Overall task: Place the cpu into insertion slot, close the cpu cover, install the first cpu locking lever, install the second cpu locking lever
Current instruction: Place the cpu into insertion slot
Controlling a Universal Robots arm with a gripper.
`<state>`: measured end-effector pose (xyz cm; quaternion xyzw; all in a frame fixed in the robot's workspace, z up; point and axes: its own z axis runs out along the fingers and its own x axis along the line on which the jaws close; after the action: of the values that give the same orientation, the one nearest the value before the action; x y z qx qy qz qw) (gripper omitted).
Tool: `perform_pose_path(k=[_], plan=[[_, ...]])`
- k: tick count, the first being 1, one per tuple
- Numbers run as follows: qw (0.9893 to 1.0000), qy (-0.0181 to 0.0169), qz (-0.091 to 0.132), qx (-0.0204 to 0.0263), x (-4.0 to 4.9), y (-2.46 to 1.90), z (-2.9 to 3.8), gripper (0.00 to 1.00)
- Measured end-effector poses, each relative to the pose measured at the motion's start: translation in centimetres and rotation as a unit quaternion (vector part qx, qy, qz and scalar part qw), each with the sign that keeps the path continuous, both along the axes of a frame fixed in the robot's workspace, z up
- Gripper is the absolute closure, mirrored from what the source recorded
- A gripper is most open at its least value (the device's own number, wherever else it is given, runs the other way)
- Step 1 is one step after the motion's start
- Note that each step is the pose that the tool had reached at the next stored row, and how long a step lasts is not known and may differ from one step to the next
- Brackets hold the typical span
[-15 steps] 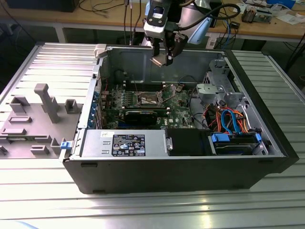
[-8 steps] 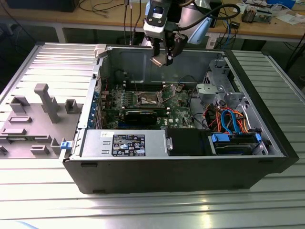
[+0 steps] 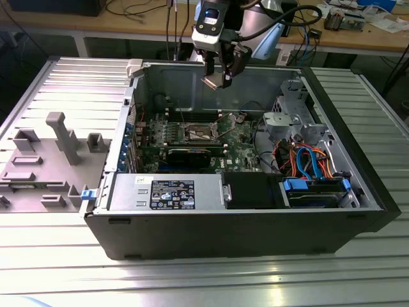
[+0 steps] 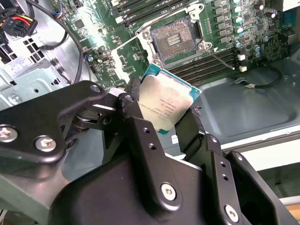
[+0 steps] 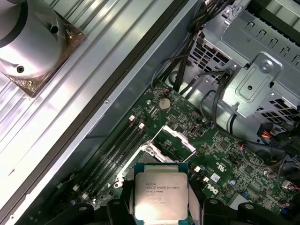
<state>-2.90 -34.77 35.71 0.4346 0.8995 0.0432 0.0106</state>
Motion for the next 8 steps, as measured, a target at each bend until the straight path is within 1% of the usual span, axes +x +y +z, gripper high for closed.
perform_pose_path(k=[8], plan=[[1.0000,0.0000,-0.006,0.0000,0.00,0.00,-0.01,0.46]])
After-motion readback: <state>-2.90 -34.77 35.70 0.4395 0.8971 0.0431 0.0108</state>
